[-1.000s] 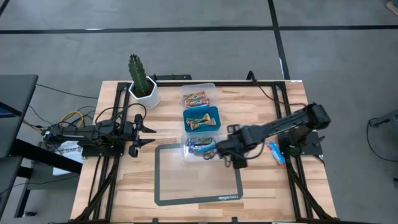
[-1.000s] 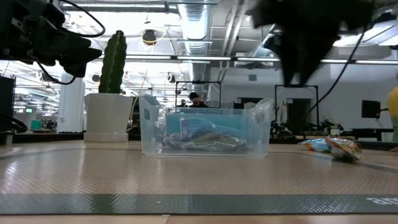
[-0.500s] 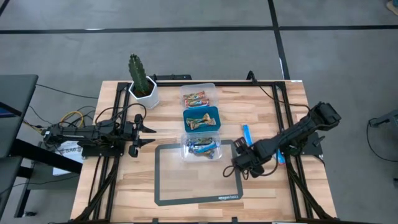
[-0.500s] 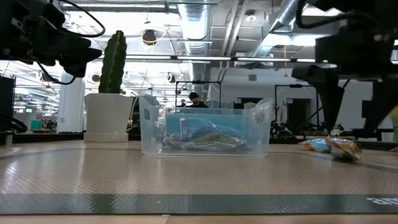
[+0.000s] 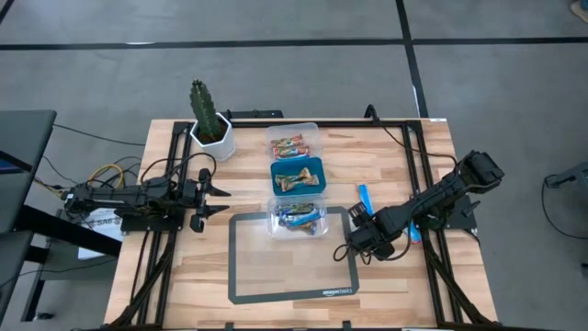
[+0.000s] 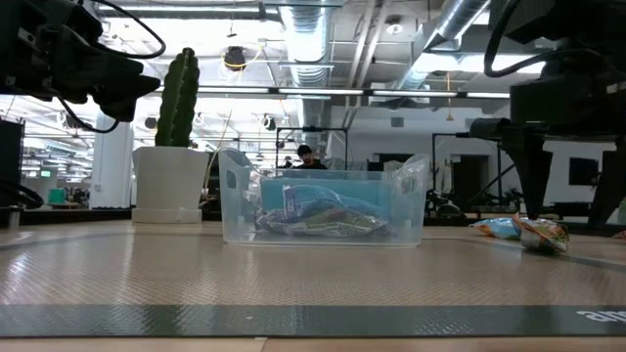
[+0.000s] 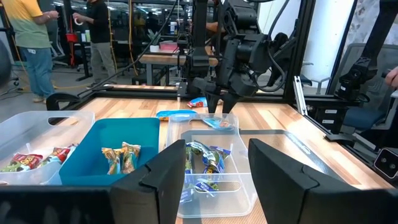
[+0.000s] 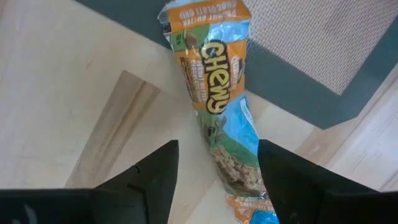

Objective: Pick and place Granola Bars by type
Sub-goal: Put the yellow granola bar into the blue bin

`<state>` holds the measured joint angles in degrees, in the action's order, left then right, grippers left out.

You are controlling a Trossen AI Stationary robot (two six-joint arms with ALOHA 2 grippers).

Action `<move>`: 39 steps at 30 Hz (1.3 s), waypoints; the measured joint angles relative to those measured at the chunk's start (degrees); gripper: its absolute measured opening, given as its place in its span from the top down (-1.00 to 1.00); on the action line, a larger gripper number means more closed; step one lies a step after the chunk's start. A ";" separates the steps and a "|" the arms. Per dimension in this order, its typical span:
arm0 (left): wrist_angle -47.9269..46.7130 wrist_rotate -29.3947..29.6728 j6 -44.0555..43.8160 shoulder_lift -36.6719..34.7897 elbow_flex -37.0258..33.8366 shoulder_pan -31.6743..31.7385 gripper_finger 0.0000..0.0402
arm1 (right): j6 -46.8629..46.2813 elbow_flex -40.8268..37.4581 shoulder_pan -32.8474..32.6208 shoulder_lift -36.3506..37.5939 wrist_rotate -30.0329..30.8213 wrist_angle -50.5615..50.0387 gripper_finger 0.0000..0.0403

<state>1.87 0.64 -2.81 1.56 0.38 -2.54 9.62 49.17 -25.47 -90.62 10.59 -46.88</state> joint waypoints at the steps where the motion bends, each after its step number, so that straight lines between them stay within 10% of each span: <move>1: -0.01 -0.01 0.00 -0.01 -0.01 0.02 0.16 | 0.07 -0.15 0.00 -0.01 0.02 0.30 -0.04; 24: -0.02 -0.02 0.00 -0.01 -0.02 0.00 0.16 | 3.01 -5.34 2.35 -0.31 2.04 8.14 -0.01; 39: 0.00 -0.02 0.02 -0.02 0.00 0.02 0.16 | 0.25 -5.47 2.29 -0.49 1.13 8.34 0.52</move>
<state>1.87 0.62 -2.79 1.54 0.38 -2.52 9.86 43.70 -23.18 -91.11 11.72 -38.54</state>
